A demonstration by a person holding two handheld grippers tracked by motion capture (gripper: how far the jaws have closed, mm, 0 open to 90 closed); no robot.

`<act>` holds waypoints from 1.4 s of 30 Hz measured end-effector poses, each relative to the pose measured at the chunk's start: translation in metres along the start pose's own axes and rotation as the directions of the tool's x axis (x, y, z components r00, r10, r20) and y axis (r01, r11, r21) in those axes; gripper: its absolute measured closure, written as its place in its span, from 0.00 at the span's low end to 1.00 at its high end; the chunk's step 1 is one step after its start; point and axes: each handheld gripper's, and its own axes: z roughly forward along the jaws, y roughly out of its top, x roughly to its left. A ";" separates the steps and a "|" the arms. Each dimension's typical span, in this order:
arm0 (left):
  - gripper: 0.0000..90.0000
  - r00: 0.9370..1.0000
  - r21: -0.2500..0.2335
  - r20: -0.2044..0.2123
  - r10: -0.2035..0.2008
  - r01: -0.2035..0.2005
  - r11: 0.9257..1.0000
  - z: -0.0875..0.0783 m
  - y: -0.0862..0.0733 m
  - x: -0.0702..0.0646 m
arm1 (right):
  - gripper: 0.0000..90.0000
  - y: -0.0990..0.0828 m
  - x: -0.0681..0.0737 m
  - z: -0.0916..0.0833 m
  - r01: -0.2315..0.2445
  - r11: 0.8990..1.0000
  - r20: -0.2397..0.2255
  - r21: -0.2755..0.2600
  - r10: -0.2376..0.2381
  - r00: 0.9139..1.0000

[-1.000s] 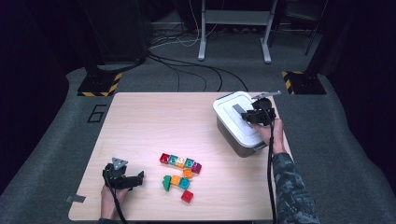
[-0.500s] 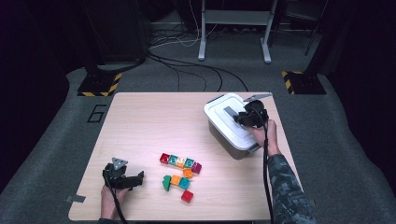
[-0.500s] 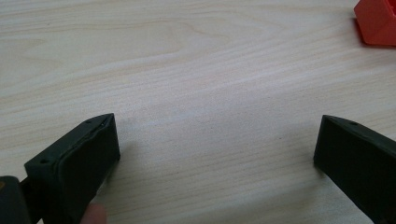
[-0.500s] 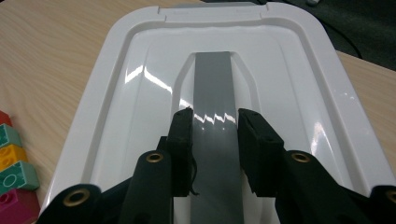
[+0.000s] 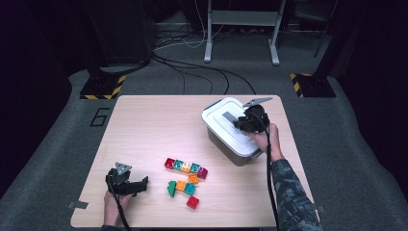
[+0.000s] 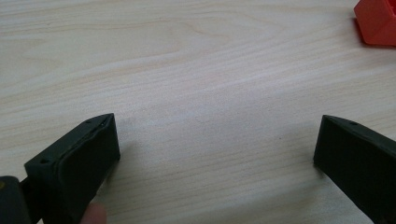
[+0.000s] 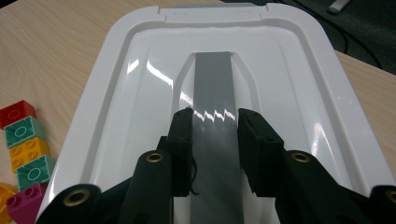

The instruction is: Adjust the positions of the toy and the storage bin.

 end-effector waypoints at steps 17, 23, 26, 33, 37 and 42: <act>0.00 1.000 0.000 0.000 0.000 0.000 1.000 0.000 0.000 0.000 | 0.74 0.008 0.020 0.011 0.057 0.998 -0.075 -0.003 -0.057 0.996; 0.00 1.000 0.000 0.000 0.000 0.000 1.000 0.000 0.000 0.000 | 0.74 0.012 0.026 0.015 0.083 0.997 -0.102 -0.003 -0.083 0.991; 0.00 1.000 -0.001 0.000 -0.001 0.001 1.000 0.000 0.000 0.000 | 0.74 0.013 0.029 0.017 0.093 0.996 -0.110 -0.002 -0.093 0.990; 0.00 1.000 0.000 0.000 -0.001 0.001 1.000 0.000 0.000 0.000 | 0.74 0.014 0.033 0.018 0.100 0.995 -0.130 0.002 -0.099 0.987; 0.00 1.000 0.000 0.000 -0.001 0.001 1.000 0.000 0.000 0.000 | 0.74 0.015 0.035 0.019 0.109 0.994 -0.138 0.001 -0.108 0.985; 0.00 1.000 0.000 0.000 0.000 0.000 1.000 0.000 0.000 0.000 | 0.74 0.016 0.036 0.019 0.113 0.994 -0.138 0.004 -0.111 0.984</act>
